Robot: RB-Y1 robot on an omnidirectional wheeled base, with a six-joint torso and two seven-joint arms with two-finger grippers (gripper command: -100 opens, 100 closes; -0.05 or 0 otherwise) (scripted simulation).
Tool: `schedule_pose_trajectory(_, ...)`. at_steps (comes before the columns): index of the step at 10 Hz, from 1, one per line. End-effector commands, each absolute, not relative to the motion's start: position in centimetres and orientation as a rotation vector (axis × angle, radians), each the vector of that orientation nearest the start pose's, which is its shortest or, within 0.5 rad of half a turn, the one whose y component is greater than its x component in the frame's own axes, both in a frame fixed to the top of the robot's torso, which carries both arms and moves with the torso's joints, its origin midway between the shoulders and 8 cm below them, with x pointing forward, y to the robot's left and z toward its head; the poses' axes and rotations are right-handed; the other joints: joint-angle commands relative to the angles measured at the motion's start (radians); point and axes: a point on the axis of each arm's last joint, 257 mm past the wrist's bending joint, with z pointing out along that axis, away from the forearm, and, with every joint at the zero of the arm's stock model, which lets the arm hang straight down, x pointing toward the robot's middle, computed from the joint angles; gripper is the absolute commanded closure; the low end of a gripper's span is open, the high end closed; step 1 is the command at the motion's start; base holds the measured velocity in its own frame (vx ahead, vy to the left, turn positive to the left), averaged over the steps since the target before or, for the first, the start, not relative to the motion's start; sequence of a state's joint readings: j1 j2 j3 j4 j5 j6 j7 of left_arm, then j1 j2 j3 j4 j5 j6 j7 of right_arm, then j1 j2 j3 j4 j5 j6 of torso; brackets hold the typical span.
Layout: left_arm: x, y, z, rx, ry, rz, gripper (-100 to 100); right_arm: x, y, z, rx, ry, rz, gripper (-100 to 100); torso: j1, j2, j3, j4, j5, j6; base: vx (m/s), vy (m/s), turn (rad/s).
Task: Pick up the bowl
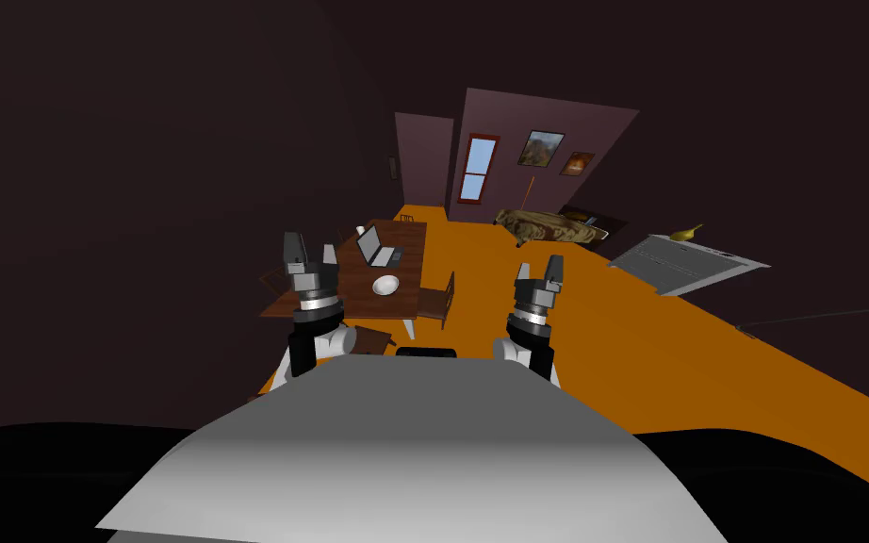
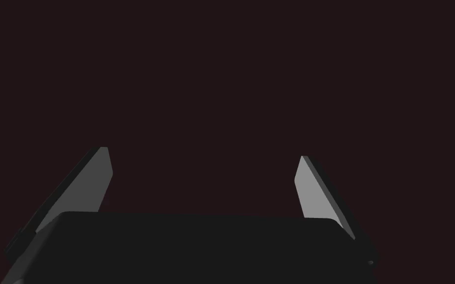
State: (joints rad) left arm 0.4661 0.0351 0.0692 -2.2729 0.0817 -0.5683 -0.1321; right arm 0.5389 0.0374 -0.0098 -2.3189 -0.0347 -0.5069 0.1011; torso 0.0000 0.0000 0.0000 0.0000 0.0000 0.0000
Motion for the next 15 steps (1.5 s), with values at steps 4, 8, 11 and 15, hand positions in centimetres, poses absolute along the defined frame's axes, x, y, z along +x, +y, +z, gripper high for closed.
schedule_pose_trajectory(4, 37.1, 28.9, 2.0, -0.588, 0.709, -1.2, -100, 33.0, -29.3, 3.1, 0.658, 0.577, 1.205, 0, -0.001, 0.001, 0.0, 0.0, 0.0, 0.0, -0.013, -0.022, -0.057)
schedule_pose_trajectory(8, 39.7, 28.2, -0.2, -0.632, 0.804, -1.194, -100, 33.0, -29.3, 3.1, 0.658, 0.577, 1.205, 0, -0.002, 0.001, 0.0, 0.0, 0.0, 0.0, -0.015, -0.027, -0.039)
schedule_pose_trajectory(11, 42.1, 27.3, -2.4, -0.666, 0.895, -1.186, -100, 33.0, -29.3, 3.1, 0.658, 0.577, 1.205, 0, -0.002, 0.001, 0.0, 0.0, 0.0, 0.0, -0.013, -0.027, -0.046)
schedule_pose_trajectory(15, 44.5, 26.3, -4.9, -0.705, 0.997, -1.169, -100, 33.0, -29.3, 3.1, 0.658, 0.577, 1.205, 0, -0.002, 0.001, 0.001, 0.0, 0.0, 0.0, -0.016, -0.029, -0.048)
